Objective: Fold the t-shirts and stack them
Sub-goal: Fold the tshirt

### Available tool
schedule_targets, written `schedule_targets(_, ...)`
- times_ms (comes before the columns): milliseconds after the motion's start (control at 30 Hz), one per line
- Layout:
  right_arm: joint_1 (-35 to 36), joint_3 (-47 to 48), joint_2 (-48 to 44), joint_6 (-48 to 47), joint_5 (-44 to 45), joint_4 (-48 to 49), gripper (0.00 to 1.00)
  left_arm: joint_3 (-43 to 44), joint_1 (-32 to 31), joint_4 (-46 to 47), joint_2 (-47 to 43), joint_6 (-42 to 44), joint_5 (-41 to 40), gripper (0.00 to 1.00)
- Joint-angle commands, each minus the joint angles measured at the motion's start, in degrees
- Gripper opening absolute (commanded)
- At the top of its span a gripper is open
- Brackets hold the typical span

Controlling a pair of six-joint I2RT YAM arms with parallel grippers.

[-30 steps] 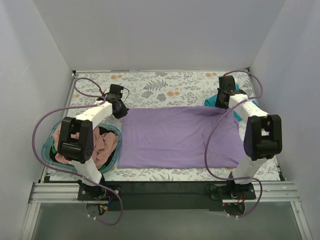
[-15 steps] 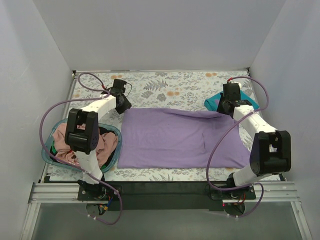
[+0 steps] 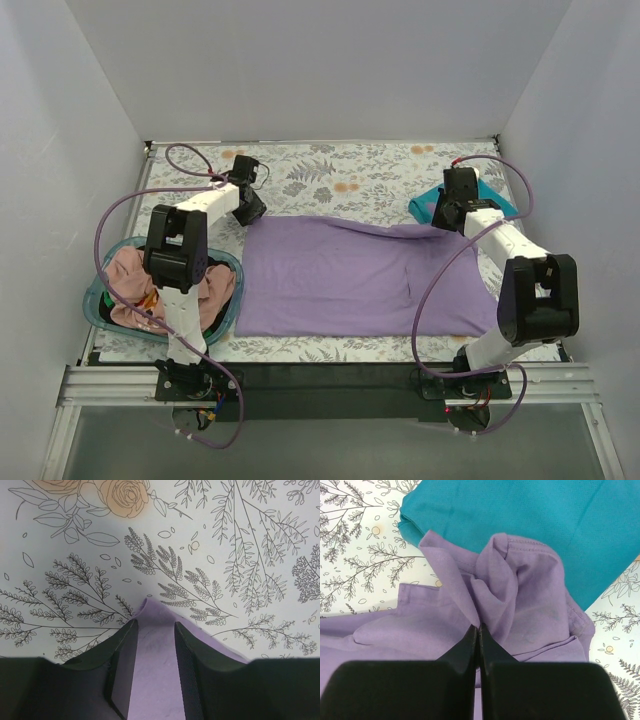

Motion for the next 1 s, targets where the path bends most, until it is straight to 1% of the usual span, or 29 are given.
schedule_targets(0,0.2,2.3,0.4,-0.4,-0.2,2.1,0.01,0.4,0.1,-4.3,3.0,0.0,-2.2,0.34)
schedule_targets(100,0.2,2.3,0.3,-0.5,-0.4,2.1,0.01,4.3,0.0,-10.1,5.8,-0.3,-4.8,0.22)
schedule_targets(200,0.2,2.0,-0.1,-0.4,-0.4,2.1,0.01,8.0,-0.7,-16.8,8.6,-2.0,-8.9,0.27)
schedule_targets(233,0.2,1.9,-0.2,-0.4,-0.5,2.1,0.01,8.6,-0.7,-19.4,9.4,-2.2,-9.1,0.31)
schedule_targets(300,0.1,1.6,-0.6,-0.4,-0.9,2.3,0.01,10.8,-0.8,-21.9,10.8,-3.2,-10.0,0.32)
schedule_targets(333,0.2,1.4,-1.0,-0.4,-0.9,2.6,0.01,11.8,-1.1,-24.5,12.6,-3.4,-11.0,0.31)
schedule_targets(367,0.2,1.3,-1.2,-0.5,-1.0,2.7,0.01,12.7,-1.1,-26.1,13.4,-5.1,-12.0,0.28)
schedule_targets(433,0.1,0.7,-1.9,-0.6,-1.2,3.0,0.01,13.7,-1.4,-28.2,15.3,-5.4,-12.9,0.21)
schedule_targets(467,0.1,0.6,-2.2,-0.6,-1.2,3.2,0.01,13.6,-1.4,-28.1,15.5,-5.4,-12.3,0.04)
schedule_targets(500,0.1,0.4,-2.2,-0.6,-1.6,3.3,0.01,13.2,-1.4,-27.8,15.6,-5.5,-11.6,0.0)
schedule_targets(633,0.1,-0.1,-3.4,-1.9,-1.5,3.9,0.01,11.6,-1.6,-23.7,12.7,-4.1,-8.0,0.0)
schedule_targets(733,0.2,-0.2,-4.6,-2.1,-0.9,4.0,0.01,9.7,-1.8,-19.9,6.6,-3.8,-7.8,0.0)
schedule_targets(767,0.2,-0.8,-5.1,-1.5,-0.9,4.0,0.01,6.9,-1.9,-18.3,4.7,-3.5,-7.0,0.0)
schedule_targets(800,0.1,-1.4,-6.4,-1.3,-1.2,4.0,0.01,4.8,-1.9,-16.6,0.2,-3.2,-6.6,0.0)
schedule_targets(833,0.1,-1.9,-7.2,-1.1,-1.2,4.0,0.01,2.9,-1.9,-13.6,-1.7,-3.2,-6.3,0.0)
schedule_targets(867,0.1,-2.6,-7.9,-0.7,-1.3,3.9,0.01,-0.8,-2.0,-12.4,-3.7,-3.1,-5.5,0.0)
schedule_targets(900,0.2,-4.0,-8.7,-0.6,-1.5,4.0,0.01,-2.5,-2.1,-11.0,-7.0,-2.9,-5.0,0.0)
schedule_targets(967,0.1,-5.7,-11.5,-0.2,-1.4,4.0,0.01,-5.9,-2.1,-7.9,-10.0,-2.2,-4.1,0.0)
